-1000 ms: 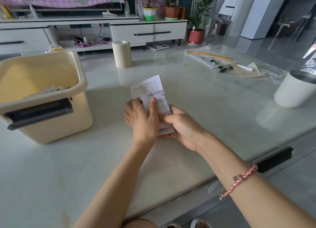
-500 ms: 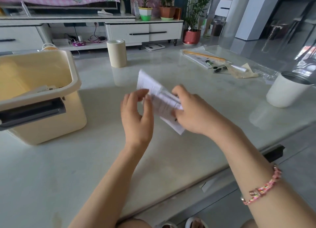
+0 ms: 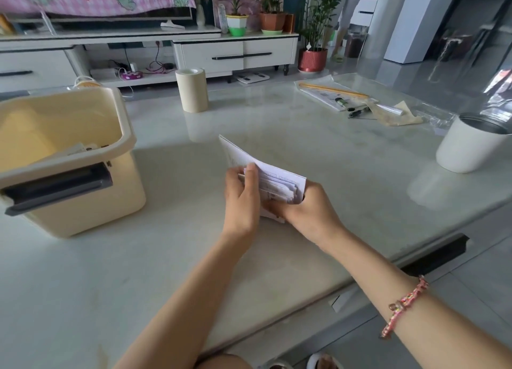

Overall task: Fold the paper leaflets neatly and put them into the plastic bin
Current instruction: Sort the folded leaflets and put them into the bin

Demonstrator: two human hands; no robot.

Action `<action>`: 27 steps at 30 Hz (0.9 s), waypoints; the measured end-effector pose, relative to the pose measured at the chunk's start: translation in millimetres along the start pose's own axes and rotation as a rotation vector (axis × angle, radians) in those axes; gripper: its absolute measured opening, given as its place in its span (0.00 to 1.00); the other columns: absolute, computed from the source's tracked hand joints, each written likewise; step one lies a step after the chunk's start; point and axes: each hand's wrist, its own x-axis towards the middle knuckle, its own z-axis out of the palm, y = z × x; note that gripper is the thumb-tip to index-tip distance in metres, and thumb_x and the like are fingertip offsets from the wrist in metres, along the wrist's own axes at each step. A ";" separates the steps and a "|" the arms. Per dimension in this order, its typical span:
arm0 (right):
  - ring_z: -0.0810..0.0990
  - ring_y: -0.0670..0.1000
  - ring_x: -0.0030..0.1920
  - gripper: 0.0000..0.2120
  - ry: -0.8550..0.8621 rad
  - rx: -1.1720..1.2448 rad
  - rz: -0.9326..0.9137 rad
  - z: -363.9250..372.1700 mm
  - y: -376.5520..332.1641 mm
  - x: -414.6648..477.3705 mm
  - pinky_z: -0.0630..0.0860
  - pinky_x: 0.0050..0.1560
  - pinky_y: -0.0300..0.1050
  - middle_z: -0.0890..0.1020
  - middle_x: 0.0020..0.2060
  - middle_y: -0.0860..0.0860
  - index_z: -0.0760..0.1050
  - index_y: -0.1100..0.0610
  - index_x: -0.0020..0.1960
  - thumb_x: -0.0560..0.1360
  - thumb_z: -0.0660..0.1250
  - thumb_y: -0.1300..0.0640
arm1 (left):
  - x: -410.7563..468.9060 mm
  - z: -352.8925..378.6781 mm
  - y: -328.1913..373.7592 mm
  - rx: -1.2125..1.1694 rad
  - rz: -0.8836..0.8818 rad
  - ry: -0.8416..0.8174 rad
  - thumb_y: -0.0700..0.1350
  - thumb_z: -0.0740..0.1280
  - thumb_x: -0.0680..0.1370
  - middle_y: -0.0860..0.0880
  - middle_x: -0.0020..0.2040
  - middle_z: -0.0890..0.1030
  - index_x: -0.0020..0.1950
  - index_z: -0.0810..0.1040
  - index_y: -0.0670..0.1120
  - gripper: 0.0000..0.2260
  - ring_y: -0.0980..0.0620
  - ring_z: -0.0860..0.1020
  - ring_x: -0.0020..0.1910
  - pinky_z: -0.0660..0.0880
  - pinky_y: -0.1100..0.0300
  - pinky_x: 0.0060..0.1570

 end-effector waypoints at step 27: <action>0.79 0.51 0.27 0.08 -0.223 0.616 0.157 17.0 -82.1 -99.5 0.73 0.25 0.39 0.82 0.34 0.56 0.79 0.61 0.51 0.75 0.64 0.62 | -87.0 -63.2 51.0 -0.445 -0.196 -0.368 0.53 0.68 0.74 0.37 0.46 0.73 0.55 0.75 0.39 0.19 0.43 0.69 0.36 0.62 0.52 0.32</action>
